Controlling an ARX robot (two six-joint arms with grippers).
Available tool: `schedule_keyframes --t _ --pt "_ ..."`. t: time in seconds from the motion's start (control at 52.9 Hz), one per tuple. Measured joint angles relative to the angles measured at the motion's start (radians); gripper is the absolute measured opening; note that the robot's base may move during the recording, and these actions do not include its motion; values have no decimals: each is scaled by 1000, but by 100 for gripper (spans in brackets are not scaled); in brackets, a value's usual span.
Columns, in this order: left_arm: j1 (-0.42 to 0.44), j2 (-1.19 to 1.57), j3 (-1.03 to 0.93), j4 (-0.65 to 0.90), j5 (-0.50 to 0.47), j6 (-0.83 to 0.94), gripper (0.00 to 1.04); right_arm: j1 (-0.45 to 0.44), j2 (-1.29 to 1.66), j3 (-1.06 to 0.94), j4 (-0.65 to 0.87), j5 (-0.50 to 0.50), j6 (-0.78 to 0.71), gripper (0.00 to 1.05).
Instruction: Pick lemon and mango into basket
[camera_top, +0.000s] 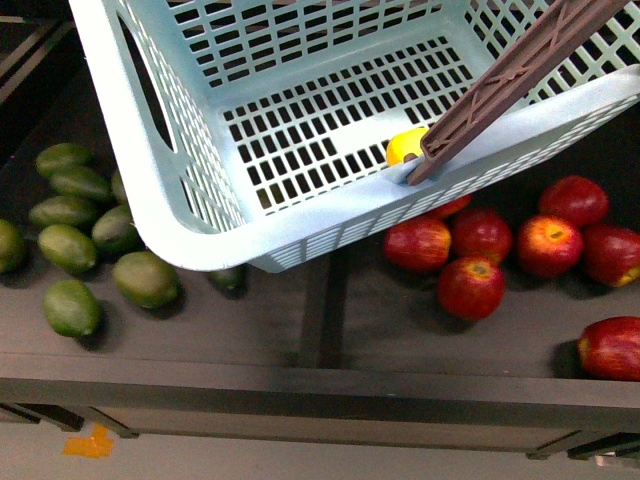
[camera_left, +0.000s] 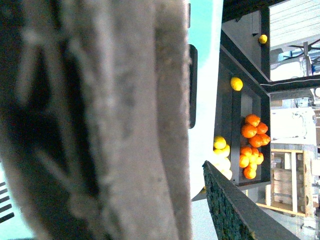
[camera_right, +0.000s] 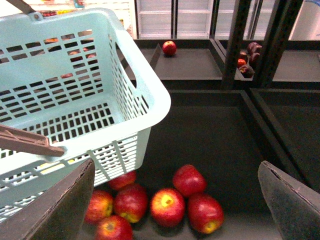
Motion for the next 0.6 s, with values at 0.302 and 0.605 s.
schedule_keyframes --t 0.302,0.605 --pt "0 0 0 0 -5 -1 27 0 1 -1 -2 0 0 96" --pt "0 0 2 0 -5 1 27 0 2 -2 -2 0 0 96"
